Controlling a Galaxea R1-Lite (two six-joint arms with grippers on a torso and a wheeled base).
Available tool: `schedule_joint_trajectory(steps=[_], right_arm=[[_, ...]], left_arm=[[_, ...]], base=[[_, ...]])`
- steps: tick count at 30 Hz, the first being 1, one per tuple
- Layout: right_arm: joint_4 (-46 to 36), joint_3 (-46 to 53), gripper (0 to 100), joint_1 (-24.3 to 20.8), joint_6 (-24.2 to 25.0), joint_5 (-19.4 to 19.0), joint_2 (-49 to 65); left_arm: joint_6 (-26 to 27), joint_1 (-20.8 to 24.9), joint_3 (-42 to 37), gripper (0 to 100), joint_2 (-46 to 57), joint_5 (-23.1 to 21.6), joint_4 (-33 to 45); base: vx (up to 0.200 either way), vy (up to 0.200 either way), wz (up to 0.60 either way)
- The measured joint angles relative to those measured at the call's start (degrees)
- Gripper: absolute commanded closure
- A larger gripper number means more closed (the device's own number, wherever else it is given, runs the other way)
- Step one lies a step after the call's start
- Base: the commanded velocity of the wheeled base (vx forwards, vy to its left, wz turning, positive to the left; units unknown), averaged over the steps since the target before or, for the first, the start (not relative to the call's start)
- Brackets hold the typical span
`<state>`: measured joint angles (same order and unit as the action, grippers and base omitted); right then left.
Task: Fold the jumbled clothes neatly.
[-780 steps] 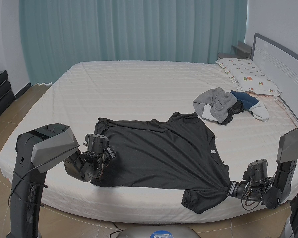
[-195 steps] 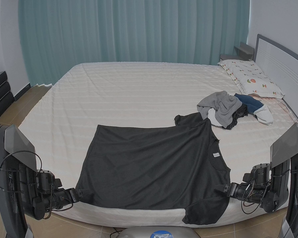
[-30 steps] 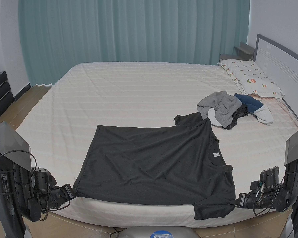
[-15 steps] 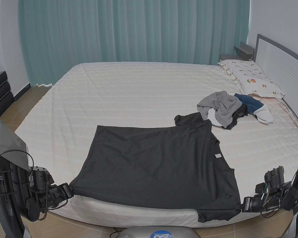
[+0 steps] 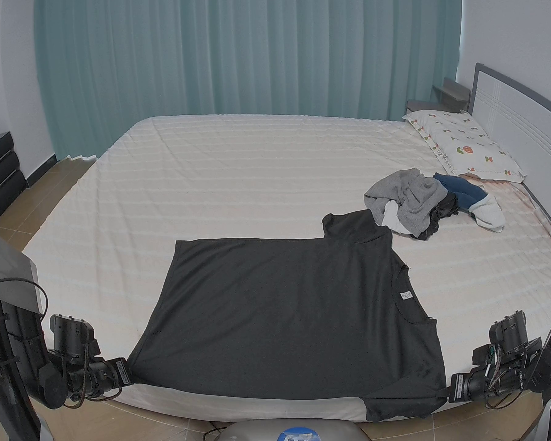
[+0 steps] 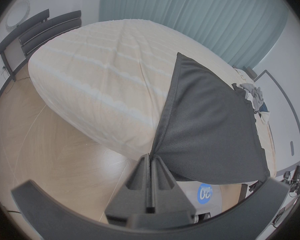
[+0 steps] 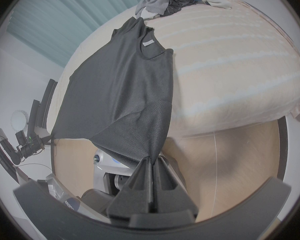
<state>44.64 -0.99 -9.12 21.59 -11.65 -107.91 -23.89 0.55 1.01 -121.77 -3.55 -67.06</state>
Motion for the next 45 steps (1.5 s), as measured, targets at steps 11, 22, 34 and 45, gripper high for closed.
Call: schedule_joint_trajectory(steps=[11,22,34,45], right_arm=[[-4.2,0.0,100,-2.5,0.0,2.4,3.8],[-13.1,0.0,100,-4.5,-0.2,2.7,10.2],[-18.6,0.0,100,-7.5,-0.2,3.9,17.0],[-18.4,-2.5,100,-7.2,0.4,3.6,19.1]], left_arm=[[2.9,0.2,0.0,100,5.7,0.1,12.6],[4.5,0.2,0.0,100,10.6,0.1,20.9],[7.7,0.1,0.0,100,14.8,0.4,30.7],[4.1,-0.1,0.0,100,16.3,0.3,18.4]], base=[[0.0,0.0,0.0],[0.0,0.0,0.0],[0.0,0.0,0.0],[0.0,0.0,0.0]])
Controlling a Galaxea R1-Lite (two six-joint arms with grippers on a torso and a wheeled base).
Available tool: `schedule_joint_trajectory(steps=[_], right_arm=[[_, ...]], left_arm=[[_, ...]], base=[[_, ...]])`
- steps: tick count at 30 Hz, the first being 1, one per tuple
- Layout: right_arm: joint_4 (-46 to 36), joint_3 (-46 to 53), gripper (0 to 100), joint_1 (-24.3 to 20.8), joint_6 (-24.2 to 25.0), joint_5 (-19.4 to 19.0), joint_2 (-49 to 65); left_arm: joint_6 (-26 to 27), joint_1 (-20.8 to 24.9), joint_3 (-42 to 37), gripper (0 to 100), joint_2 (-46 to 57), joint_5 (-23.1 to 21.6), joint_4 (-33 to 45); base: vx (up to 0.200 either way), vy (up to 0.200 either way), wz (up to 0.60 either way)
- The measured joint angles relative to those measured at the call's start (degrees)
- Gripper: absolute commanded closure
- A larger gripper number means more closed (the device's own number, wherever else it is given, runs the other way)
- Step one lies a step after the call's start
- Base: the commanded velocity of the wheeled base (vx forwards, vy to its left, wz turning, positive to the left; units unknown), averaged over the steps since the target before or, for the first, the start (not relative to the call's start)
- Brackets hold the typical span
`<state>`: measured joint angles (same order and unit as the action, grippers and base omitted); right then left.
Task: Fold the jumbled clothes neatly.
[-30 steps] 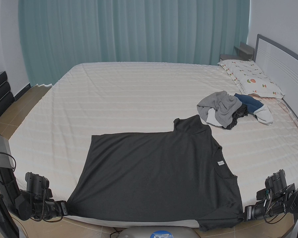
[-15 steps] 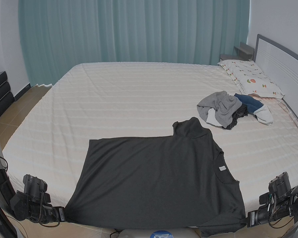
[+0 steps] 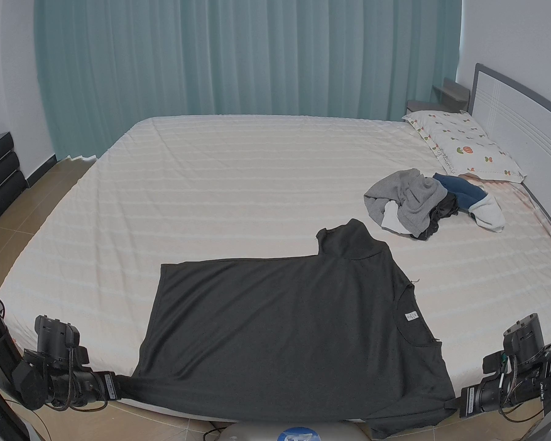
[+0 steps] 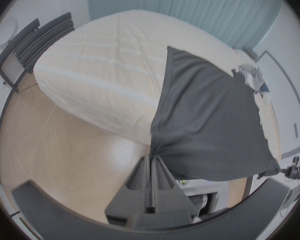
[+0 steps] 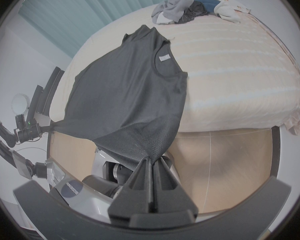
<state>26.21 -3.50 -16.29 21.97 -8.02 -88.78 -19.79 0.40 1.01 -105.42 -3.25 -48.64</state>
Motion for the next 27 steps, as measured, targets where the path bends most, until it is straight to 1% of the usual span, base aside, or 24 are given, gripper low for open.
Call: schedule_joint_trajectory(steps=[4,6,7,10,13,19,27], right_arm=[[0.1,-3.4,100,1.0,0.2,-0.2,-0.3],[0.0,-4.6,100,1.4,0.3,-0.2,-0.6],[0.0,-5.5,100,1.7,0.4,-0.3,-0.9],[0.1,-8.1,100,3.0,0.5,-0.5,-1.9],[0.1,-10.1,100,4.4,0.5,-0.7,-3.0],[0.1,-12.9,100,6.0,0.5,-0.8,-4.1],[0.8,-14.4,100,6.7,0.6,-0.8,-4.3]], left_arm=[[-8.1,0.1,0.2,100,-0.3,-1.9,-7.6],[-11.7,0.1,0.5,100,-0.5,-2.7,-9.6],[-14.4,0.1,0.9,100,-0.7,-3.2,-10.8],[-18.5,0.3,1.9,100,-1.6,-4.2,-13.3],[-19.3,0.3,2.9,100,-3.0,-4.7,-14.2],[-19.5,0.3,4.1,100,-5.2,-4.1,-14.4],[-22.2,0.2,3.9,100,-5.0,-3.9,-15.0]], base=[[0.0,0.0,0.0],[0.0,0.0,0.0],[0.0,0.0,0.0],[0.0,0.0,0.0],[0.0,0.0,0.0],[0.0,0.0,0.0],[0.0,0.0,0.0]])
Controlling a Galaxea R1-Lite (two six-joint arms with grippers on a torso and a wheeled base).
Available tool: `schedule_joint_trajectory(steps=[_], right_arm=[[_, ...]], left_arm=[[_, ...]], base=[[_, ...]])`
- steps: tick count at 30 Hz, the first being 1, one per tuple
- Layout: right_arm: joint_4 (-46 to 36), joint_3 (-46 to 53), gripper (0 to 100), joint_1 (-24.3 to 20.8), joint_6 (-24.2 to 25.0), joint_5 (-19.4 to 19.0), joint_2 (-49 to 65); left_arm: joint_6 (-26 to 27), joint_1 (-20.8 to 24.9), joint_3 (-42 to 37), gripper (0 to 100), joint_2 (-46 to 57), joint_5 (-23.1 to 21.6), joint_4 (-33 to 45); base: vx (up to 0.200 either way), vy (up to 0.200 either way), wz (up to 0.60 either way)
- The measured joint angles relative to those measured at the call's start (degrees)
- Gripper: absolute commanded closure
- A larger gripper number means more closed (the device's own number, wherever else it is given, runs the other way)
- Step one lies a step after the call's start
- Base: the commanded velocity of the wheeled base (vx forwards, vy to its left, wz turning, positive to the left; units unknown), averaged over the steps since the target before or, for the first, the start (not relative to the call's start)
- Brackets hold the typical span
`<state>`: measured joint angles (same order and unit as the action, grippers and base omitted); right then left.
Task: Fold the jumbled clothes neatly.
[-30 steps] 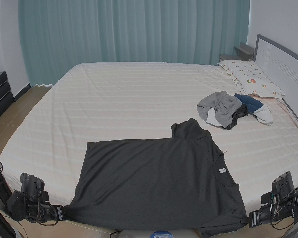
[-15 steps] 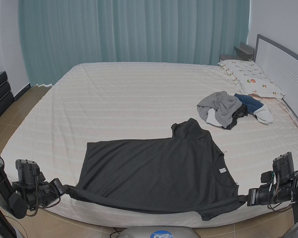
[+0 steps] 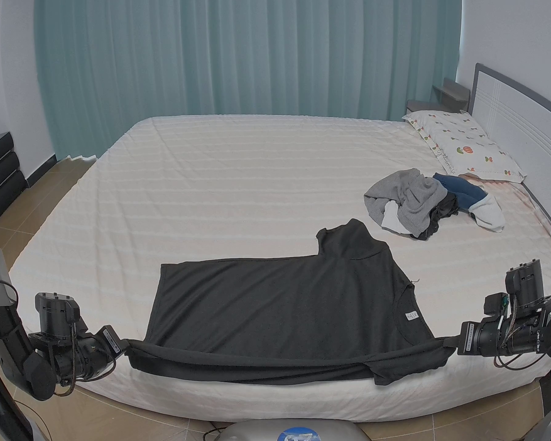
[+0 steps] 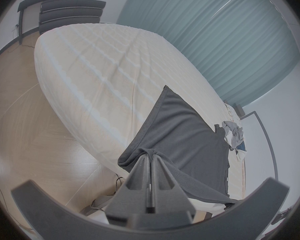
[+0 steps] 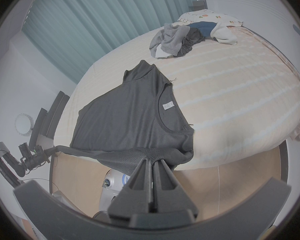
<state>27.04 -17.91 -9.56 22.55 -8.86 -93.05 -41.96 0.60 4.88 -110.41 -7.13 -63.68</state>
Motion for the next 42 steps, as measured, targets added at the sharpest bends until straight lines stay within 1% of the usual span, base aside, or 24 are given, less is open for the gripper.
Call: schedule_joint_trajectory(steps=[13,25,33,39,42], right_arm=[[0.1,1.6,100,0.3,0.0,-0.3,1.2],[-0.1,2.8,100,0.4,-0.1,-1.3,5.2],[1.2,0.5,100,0.8,-0.1,-1.3,0.7],[4.9,-2.9,100,1.2,-0.1,-1.2,-4.8],[7.6,-4.5,100,1.4,-0.1,-1.0,-8.3]], left_arm=[[-0.1,-0.3,-3.6,100,5.9,-0.7,0.2],[-0.1,-0.4,-3.8,100,6.3,-0.6,0.1],[-0.1,-0.4,-1.3,100,2.7,-0.1,0.0],[-0.3,-0.4,1.9,100,-0.5,0.0,0.0],[-1.5,-0.4,4.2,100,-2.1,0.0,0.0]], base=[[0.0,0.0,0.0],[0.0,0.0,0.0],[0.0,0.0,0.0],[0.0,0.0,0.0],[0.0,0.0,0.0]])
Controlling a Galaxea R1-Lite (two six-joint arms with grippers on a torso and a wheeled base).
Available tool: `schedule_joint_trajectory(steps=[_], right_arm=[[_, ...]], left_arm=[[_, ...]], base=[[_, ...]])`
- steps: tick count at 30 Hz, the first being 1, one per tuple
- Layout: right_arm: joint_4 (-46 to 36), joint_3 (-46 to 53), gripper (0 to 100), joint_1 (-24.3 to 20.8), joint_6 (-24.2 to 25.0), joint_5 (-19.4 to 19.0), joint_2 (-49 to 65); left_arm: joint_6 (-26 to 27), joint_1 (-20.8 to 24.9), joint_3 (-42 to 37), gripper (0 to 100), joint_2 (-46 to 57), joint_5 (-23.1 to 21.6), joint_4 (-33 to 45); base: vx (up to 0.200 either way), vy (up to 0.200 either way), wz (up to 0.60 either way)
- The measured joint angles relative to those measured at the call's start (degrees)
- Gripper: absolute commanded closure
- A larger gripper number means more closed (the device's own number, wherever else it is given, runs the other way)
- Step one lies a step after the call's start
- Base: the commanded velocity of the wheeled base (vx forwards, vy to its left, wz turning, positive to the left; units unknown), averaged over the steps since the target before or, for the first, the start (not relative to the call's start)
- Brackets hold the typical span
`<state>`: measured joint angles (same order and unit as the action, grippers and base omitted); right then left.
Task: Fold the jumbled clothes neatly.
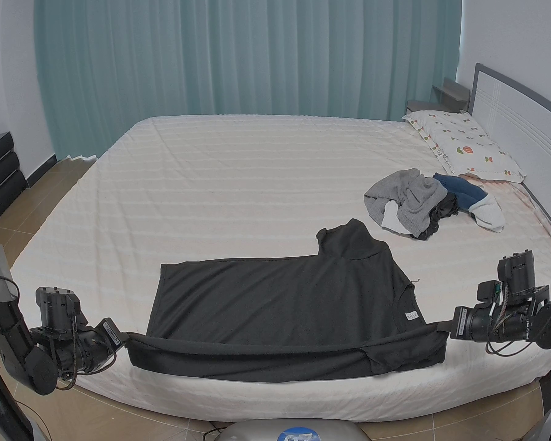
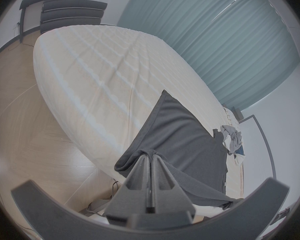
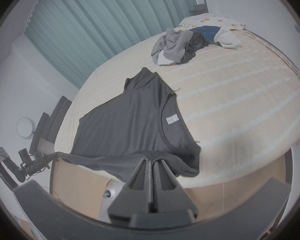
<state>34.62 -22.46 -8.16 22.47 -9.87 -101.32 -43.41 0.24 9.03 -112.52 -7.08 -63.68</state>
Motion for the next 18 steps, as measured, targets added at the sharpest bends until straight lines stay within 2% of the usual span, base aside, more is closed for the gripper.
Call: schedule_joint_trajectory(steps=[13,18], right_arm=[[3.6,-6.4,100,1.1,0.3,0.5,-10.9],[3.9,-8.2,100,1.1,3.6,0.5,-13.4]], left_arm=[[-1.5,0.3,6.9,100,-7.5,0.1,0.0],[-1.6,0.3,8.4,100,-9.2,0.1,0.0]], base=[[0.0,0.0,0.0],[0.0,0.0,0.0]])
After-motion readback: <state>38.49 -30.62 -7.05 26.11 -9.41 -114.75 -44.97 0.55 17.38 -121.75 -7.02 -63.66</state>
